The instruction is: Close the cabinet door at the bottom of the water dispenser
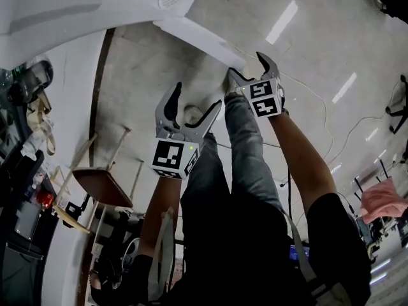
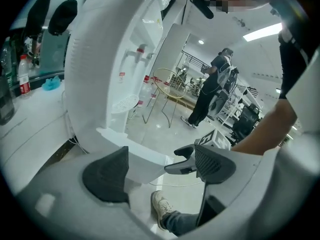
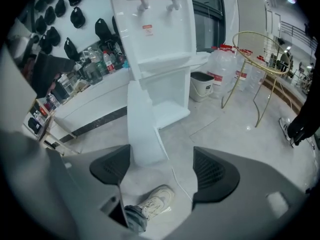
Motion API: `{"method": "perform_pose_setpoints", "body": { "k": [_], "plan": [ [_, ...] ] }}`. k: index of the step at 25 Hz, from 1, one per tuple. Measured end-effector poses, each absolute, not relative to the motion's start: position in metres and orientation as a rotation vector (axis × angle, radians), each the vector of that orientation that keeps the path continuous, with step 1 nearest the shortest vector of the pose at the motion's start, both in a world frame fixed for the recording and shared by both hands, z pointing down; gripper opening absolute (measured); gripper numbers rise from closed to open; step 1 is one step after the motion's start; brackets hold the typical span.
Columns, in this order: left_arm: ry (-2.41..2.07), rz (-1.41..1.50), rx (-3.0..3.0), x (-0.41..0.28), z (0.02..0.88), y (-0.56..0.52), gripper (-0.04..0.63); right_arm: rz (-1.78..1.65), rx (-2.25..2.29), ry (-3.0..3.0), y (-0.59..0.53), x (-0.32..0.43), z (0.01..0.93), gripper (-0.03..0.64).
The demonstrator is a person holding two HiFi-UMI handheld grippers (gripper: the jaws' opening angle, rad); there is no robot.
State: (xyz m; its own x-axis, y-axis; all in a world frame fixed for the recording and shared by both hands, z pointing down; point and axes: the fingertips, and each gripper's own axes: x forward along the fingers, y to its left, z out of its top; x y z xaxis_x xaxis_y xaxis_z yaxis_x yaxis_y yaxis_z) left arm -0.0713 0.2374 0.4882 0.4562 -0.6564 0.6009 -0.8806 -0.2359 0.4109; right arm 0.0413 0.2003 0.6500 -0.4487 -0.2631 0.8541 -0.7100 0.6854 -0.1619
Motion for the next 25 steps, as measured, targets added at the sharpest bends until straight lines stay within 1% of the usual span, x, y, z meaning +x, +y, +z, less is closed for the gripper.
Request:
{"method": "perform_pose_setpoints", "body": {
  "k": [8,15,20,23,25],
  "plan": [
    [-1.282,0.423,1.949,-0.054,0.49,0.218,0.428,0.627,0.719,-2.004,0.172,0.062,0.652,0.385],
    [-1.319,0.413,1.934,-0.053,0.483,0.19,0.422,0.627,0.713,-1.997,0.139,0.072,0.656,0.374],
    [-1.305,0.387,1.948,-0.053,0.487,0.175,0.422,0.608,0.719,-1.985,0.118,0.076,0.661,0.36],
    [-1.279,0.391,1.947,-0.057,0.494,0.169,0.422,0.637,0.76,-1.959,0.106,0.08,0.658,0.333],
    [-1.258,0.411,1.951,-0.062,0.495,0.168,0.422,0.661,0.781,-1.927,0.105,0.082,0.658,0.333]
  ]
}}
